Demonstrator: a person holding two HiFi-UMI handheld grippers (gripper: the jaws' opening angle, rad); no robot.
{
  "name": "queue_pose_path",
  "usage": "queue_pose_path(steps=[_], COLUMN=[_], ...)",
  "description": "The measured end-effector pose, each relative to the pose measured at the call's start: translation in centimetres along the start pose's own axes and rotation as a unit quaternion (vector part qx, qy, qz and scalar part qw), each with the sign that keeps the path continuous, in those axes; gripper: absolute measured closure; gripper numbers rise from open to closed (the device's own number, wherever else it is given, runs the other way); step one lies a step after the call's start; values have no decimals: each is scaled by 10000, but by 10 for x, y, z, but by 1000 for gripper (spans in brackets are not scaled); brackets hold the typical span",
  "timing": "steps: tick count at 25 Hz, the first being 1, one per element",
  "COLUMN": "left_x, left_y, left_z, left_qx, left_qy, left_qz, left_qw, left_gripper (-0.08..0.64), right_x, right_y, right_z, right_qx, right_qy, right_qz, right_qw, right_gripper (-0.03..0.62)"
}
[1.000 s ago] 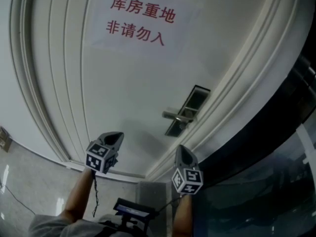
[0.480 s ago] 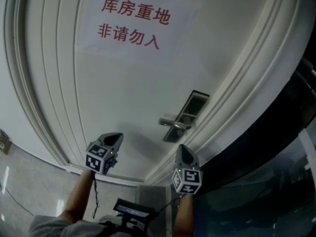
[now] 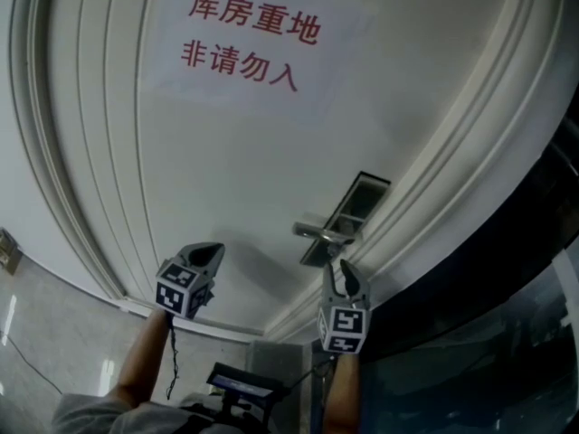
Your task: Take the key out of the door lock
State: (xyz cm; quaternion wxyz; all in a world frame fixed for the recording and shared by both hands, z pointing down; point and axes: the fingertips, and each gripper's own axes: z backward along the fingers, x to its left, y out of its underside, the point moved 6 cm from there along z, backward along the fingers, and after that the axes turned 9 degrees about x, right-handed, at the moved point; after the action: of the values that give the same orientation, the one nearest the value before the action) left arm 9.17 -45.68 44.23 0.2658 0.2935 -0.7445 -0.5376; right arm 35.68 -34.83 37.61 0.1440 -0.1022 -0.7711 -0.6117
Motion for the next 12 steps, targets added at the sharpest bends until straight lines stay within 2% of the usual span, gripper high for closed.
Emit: queue_pose_path(steps=[6, 12], left_x=[6, 12], left_y=[1, 3], left_z=[1, 0], left_qx=[10, -14], left_qy=[-104, -155], left_qz=[70, 162], left_qw=[9999, 9997], left_gripper=[552, 552], right_x=[2, 2], right_y=[-5, -7], right_z=[-14, -25], right_qx=[139, 207], right_qy=[50, 219], right_qz=[515, 785], right_qw=[9986, 9965], right_gripper=[407, 408])
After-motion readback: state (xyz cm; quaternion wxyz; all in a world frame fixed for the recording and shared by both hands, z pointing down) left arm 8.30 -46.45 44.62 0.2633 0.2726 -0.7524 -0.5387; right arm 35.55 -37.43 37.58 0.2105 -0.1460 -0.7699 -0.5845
